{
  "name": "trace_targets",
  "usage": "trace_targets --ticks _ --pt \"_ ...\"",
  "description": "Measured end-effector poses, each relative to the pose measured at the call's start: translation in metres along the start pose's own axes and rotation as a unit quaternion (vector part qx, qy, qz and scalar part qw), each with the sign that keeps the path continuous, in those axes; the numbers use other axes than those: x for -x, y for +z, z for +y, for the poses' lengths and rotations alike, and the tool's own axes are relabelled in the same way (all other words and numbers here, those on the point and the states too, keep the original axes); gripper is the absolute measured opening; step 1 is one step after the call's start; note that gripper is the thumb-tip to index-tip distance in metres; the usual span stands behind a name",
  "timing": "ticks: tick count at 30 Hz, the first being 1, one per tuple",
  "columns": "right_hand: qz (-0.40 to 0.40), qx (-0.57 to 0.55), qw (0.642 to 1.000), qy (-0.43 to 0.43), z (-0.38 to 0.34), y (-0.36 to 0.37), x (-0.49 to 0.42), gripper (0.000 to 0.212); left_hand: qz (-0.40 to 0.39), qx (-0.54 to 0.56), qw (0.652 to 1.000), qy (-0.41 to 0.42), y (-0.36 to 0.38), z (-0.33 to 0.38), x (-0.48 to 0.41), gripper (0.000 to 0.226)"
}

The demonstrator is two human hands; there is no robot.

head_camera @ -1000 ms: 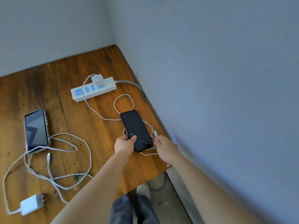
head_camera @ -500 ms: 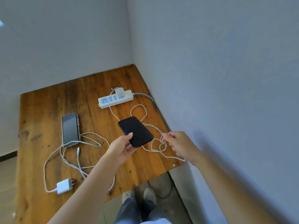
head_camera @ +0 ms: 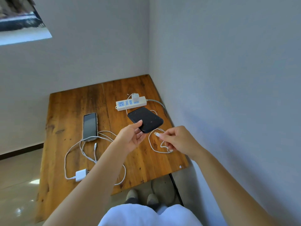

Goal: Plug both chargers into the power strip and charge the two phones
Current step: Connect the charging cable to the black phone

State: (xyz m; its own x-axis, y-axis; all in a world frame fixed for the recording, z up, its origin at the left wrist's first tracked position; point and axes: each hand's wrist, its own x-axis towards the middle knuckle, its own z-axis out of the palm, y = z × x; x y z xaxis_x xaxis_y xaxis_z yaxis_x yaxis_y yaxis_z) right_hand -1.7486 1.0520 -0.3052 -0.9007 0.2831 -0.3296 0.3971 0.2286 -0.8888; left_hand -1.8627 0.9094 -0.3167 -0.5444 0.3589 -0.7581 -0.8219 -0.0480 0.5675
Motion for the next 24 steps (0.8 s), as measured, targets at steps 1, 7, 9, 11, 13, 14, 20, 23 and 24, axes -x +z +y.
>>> trace_targets --ticks 1,7,9,11,13,14,20,23,24 --pt "0.005 -0.011 1.0 0.005 0.003 0.001 0.0 0.019 0.002 -0.006 1.0 -0.001 0.0 -0.001 0.0 0.036" --pt "0.062 -0.012 0.998 0.0 0.009 0.011 -0.002 0.023 0.01 -0.024 1.0 -0.008 0.001 -0.004 0.003 0.035" --pt "0.081 -0.018 0.997 -0.005 -0.004 0.018 -0.009 0.025 0.008 -0.018 1.0 -0.002 -0.006 0.011 0.006 0.035" --pt "0.085 -0.016 0.996 -0.001 -0.017 0.024 -0.016 0.025 0.007 -0.018 1.0 0.009 -0.013 0.025 0.007 0.035" --pt "0.081 -0.012 0.997 -0.003 -0.02 0.025 -0.019 0.026 0.012 -0.023 1.0 0.012 -0.013 0.028 0.008 0.035" --pt "0.081 -0.011 0.997 -0.002 -0.019 0.026 -0.019 0.027 0.014 -0.024 1.0 0.013 -0.012 0.027 0.009 0.035" --pt "0.112 0.006 0.994 -0.001 -0.013 0.035 -0.019 0.028 0.031 -0.036 0.998 0.039 -0.011 0.021 0.009 0.018" --pt "0.128 0.025 0.991 -0.003 -0.013 0.041 -0.021 0.029 0.037 -0.04 0.997 0.048 -0.011 0.023 0.011 0.019" --pt "0.13 0.026 0.991 -0.004 -0.013 0.042 -0.022 0.029 0.04 -0.039 0.997 0.047 -0.012 0.024 0.01 0.022"
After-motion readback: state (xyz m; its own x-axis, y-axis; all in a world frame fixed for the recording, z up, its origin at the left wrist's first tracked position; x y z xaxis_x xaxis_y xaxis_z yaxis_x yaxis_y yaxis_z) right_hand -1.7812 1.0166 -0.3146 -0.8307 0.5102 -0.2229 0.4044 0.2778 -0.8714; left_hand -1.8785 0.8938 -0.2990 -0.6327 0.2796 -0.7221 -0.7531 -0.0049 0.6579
